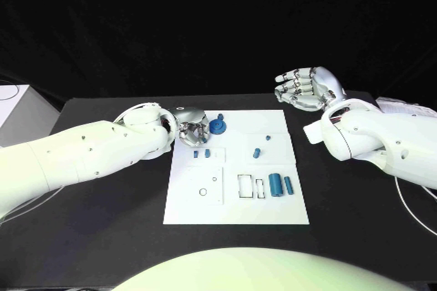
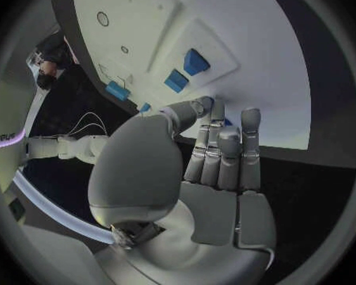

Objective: Assemble the parts on the task board

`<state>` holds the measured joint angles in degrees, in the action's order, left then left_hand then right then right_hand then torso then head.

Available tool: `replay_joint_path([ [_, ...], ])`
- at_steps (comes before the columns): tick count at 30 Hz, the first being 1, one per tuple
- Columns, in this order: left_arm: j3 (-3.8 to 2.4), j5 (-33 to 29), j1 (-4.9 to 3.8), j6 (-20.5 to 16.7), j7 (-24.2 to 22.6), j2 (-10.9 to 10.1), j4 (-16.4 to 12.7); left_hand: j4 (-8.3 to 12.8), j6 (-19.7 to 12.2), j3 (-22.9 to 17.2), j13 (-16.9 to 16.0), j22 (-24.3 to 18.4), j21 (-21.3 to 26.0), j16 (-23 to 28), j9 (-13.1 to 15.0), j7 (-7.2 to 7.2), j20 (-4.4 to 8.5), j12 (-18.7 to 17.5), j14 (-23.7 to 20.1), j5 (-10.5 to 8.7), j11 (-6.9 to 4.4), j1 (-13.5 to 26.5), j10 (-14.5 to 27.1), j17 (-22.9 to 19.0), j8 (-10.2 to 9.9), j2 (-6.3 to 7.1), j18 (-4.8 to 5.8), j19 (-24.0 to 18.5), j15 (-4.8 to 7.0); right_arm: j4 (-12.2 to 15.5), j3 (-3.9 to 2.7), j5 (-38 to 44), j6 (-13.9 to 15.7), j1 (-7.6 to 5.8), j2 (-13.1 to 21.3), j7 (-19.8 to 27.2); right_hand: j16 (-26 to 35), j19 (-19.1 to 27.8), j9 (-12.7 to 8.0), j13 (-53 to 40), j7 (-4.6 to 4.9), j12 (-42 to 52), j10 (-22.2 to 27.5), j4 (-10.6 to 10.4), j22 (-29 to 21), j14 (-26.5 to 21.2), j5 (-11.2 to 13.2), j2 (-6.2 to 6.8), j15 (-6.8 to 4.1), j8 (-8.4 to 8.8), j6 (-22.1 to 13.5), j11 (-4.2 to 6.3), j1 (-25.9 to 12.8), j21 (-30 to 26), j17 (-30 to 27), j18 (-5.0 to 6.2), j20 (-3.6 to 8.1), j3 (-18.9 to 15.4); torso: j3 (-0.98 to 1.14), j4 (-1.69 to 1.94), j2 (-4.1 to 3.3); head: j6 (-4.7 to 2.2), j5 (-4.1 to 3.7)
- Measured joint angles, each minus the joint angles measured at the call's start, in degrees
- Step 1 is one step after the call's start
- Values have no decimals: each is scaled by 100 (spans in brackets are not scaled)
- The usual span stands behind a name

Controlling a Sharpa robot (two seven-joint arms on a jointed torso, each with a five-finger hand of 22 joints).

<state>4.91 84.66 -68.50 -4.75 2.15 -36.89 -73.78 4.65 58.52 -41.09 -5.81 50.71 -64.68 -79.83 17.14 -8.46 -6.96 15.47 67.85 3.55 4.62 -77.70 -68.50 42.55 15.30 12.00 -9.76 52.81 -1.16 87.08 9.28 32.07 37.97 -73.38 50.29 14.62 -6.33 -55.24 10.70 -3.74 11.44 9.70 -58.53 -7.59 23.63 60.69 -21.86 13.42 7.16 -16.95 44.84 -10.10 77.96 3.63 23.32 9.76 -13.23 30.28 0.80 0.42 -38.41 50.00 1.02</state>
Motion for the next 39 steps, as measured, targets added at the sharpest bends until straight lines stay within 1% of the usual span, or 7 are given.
replay_joint_path([
  [11, 23, 26, 33, -10, 53, -19, -1, 0, -270, 0, -70, -82, 84, 0, -73, -25, -13, -34, -102, 0, 20, 37, 20, -114, -184, 37, 0, -35, 2, -1, 0, -2, 0, 4, 5, 1, 23, 12, 0, 0, 0, 0, 21, 16, -28, -1, 0, 0, 1, 0, 0, -21, 0, 0, -17, 1, -12, -16, 0, 1, -2, 0, -14],
  [12, 23, 29, 33, -11, 59, -20, -1, 0, -294, 0, -75, -82, 84, 0, -79, -12, -13, -34, -102, 0, 20, 36, 21, -110, -199, 37, 0, -35, 2, -2, 0, -2, 1, 6, 5, 1, 23, 21, -6, 1, 0, 0, 21, 16, -39, -22, 0, 0, 22, 0, 0, -21, 0, 0, -21, 1, -21, -16, 0, 1, -2, 0, -13],
  [19, 22, 46, 33, -23, 105, -32, 1, -15, -313, 15, -81, -87, 84, 0, -84, -33, -13, -34, -102, 0, 20, 60, 20, -105, -199, 60, 0, -35, 2, -20, 0, -3, 1, 14, 5, 1, 23, 21, -6, 4, 0, 0, 21, 33, -62, -21, 0, 0, 21, 0, 0, -21, 0, 0, -37, 0, -21, 0, 0, 3, -1, 0, -8],
  [31, 20, 60, 33, -62, 164, -69, -7, -15, -417, 14, -111, -106, 111, 0, -122, -32, -14, -34, -102, 0, -2, 60, 42, -112, -286, 60, 0, -34, 2, -29, 0, -5, 1, 26, 8, 1, 44, 33, -8, 4, 0, -23, 42, 40, -97, -21, 0, -1, 21, 0, 0, -42, 0, 0, -58, 0, -33, -7, 2, 1, 0, 0, -6],
  [36, 3, 61, 35, -97, 176, -119, -8, -15, -508, 14, -138, -129, 132, 0, -150, -23, -13, -34, -106, 0, -2, 60, 42, -145, -337, 60, 1, -33, 6, -56, 0, 7, -30, 28, 10, -21, 44, -81, -11, 4, -2, -23, 41, 230, -177, 48, 0, -17, 15, 0, 7, -41, -14, 46, -119, 0, -4, 19, 0, -2, 1, 0, -8],
  [37, -5, 59, 35, -109, 176, -136, -12, -15, -508, 14, -138, -157, 157, 0, -150, -23, -10, -41, -155, 0, -2, 60, 42, -206, -337, 60, 1, -49, 14, -71, 0, 20, -51, 29, 11, -33, 19, -152, -7, 4, 3, -19, 27, 296, -181, 131, 17, -36, -17, -5, 66, -27, 10, 82, -125, 0, 23, 27, 0, -2, 1, 0, -10],
  [39, -39, 22, 38, -146, 175, -189, -26, -33, -508, -4, -150, -216, 207, 56, -156, -23, -4, -71, -309, 0, 21, 60, 106, -413, -337, 60, 0, -106, 2, -118, 0, 87, -132, 31, 13, -81, -131, -431, 7, 4, 40, 90, -195, 462, -104, 465, 111, -92, -135, -66, 261, 87, 86, 294, -124, -1, 160, -7, -2, -4, 2, 0, -17],
])
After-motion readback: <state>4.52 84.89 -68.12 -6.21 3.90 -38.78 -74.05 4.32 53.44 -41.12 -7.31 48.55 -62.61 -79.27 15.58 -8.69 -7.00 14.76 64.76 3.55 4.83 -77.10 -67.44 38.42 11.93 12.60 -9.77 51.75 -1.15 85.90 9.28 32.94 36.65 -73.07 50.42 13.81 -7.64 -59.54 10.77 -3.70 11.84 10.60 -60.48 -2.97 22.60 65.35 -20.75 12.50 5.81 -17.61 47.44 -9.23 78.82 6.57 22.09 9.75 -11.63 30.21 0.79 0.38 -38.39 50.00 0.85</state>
